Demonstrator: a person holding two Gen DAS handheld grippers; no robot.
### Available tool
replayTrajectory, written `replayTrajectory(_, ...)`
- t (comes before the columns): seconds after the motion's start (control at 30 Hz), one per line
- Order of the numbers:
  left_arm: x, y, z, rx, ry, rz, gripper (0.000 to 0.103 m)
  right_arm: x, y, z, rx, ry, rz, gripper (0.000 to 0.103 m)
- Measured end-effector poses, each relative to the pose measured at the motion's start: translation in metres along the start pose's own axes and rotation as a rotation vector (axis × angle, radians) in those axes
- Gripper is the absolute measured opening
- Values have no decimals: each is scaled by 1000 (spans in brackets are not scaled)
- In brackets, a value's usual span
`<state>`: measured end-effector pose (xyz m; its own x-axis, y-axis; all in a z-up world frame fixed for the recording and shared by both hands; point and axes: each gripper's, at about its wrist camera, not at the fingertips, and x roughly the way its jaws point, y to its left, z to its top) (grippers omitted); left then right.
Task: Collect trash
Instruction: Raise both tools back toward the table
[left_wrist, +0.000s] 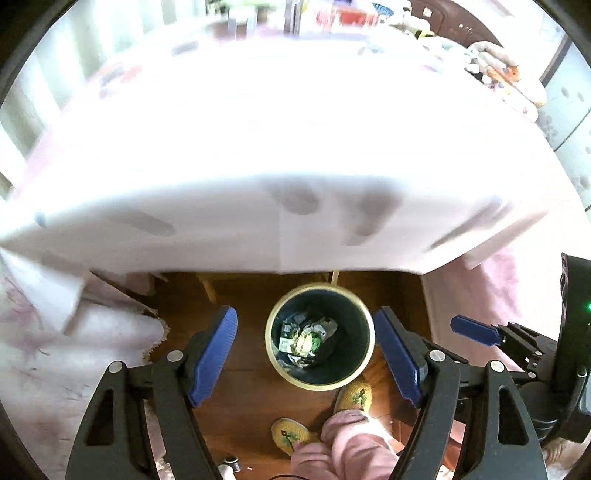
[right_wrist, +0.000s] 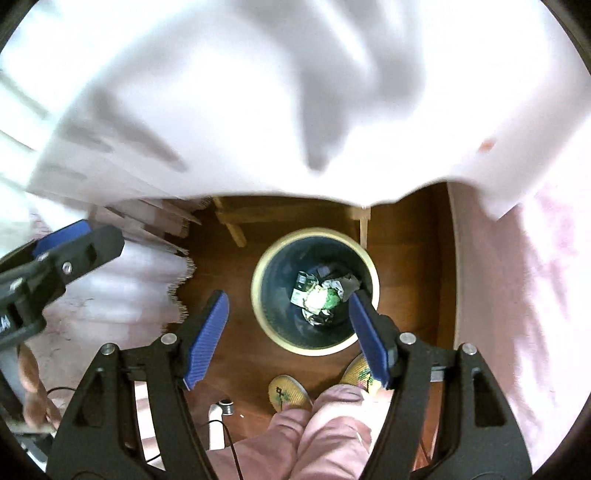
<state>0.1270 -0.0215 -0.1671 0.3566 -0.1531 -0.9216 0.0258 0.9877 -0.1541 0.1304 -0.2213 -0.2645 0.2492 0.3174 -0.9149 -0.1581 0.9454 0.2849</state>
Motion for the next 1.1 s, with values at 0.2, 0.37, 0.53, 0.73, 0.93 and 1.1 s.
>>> replayTrajectory(0.2,-77,-14,32,-4,-29,-16,78,-81,14,27,-22,-53,32,66)
replayTrajectory(0.37,-133,-21,60,-38,-73,-12,78,-141,23,53,-52,-118,51,67)
replayTrajectory(0.53,-169,-21,85,-98,-89,-32,71,-193,30,86,-78,-191,74,68)
replayTrajectory(0.73,-193,-14,121,-156,-127,-24,70,-234,39,127,-147,-286,92,68)
replayTrajectory(0.93,-215,-2,164,-221,-191,41,70,-256,48,164,-205,-341,105,68)
replayTrajectory(1.1,-210,12,199,-213,-168,89,70,-263,55,201,-218,-362,104,68)
